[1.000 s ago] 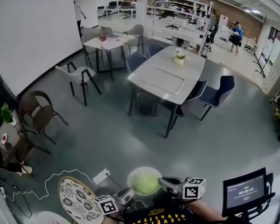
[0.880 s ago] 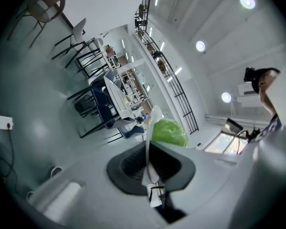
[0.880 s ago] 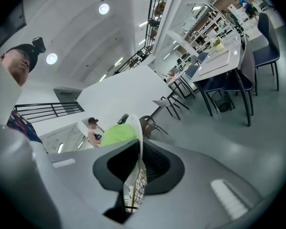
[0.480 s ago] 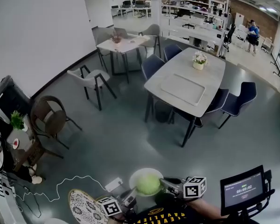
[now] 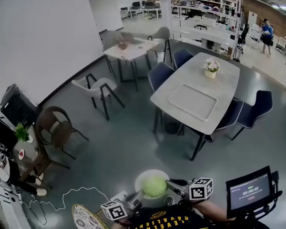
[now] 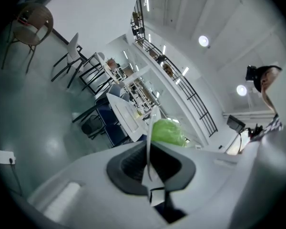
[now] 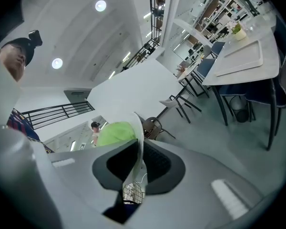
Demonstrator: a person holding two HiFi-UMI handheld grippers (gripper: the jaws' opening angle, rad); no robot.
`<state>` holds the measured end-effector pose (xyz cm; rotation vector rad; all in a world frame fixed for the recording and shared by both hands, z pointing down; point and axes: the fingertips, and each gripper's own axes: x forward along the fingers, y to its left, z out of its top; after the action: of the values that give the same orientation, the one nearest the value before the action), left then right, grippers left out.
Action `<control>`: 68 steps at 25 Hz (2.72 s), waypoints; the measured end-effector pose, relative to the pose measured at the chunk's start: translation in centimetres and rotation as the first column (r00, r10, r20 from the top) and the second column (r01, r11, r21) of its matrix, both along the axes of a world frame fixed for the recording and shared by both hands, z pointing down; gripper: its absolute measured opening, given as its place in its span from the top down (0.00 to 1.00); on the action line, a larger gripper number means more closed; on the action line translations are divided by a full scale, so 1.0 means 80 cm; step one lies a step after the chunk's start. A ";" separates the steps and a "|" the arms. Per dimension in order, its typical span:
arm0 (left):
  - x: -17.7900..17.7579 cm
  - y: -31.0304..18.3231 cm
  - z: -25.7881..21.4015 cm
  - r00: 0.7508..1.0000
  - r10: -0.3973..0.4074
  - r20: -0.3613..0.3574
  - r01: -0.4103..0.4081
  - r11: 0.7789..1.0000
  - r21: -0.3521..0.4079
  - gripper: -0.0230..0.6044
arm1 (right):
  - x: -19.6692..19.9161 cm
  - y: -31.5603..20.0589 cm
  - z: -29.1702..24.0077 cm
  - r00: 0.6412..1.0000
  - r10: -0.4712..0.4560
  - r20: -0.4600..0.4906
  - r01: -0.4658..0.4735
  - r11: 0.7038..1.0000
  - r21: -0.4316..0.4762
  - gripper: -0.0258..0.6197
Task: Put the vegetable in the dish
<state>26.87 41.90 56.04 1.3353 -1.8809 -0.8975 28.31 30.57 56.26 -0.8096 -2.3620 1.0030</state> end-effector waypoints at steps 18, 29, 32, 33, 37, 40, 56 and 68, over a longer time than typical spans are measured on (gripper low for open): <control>-0.141 -0.101 0.021 0.981 0.193 -0.018 -0.193 0.981 -0.016 0.95 | -0.111 -0.094 0.021 0.979 0.198 -0.041 -0.198 0.980 -0.012 0.90; -0.340 -0.049 0.026 0.971 0.235 -0.037 -0.235 0.972 -0.001 0.95 | -0.304 -0.040 0.022 0.970 0.230 -0.078 -0.229 0.973 0.021 0.90; -0.379 -0.046 0.027 0.966 0.256 -0.043 -0.256 0.967 0.007 0.95 | -0.340 -0.035 0.022 0.964 0.249 -0.090 -0.247 0.969 0.030 0.90; -0.385 -0.048 0.024 0.963 0.266 -0.046 -0.266 0.964 0.009 0.95 | -0.344 -0.036 0.019 0.961 0.260 -0.093 -0.258 0.966 0.035 0.90; -0.405 -0.064 0.017 0.942 0.333 -0.052 -0.332 0.943 0.017 0.95 | -0.353 -0.046 0.010 0.939 0.325 -0.111 -0.322 0.946 0.041 0.90; -0.411 -0.080 0.017 0.920 0.388 -0.060 -0.387 0.922 0.024 0.95 | -0.352 -0.057 0.010 0.917 0.378 -0.129 -0.375 0.926 0.047 0.90; -0.539 -0.273 0.024 0.907 0.421 -0.028 -0.422 0.904 -0.066 0.95 | -0.479 -0.251 0.029 0.909 0.409 -0.077 -0.411 0.912 -0.004 0.90; -0.549 -0.425 0.034 0.832 0.554 -0.030 -0.554 0.828 -0.084 0.94 | -0.475 -0.392 0.047 0.824 0.556 -0.108 -0.563 0.825 -0.050 0.89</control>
<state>-17.09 7.89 58.79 1.6926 -1.3770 -0.5024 -9.72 -0.78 60.03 -0.0633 -2.5472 1.3328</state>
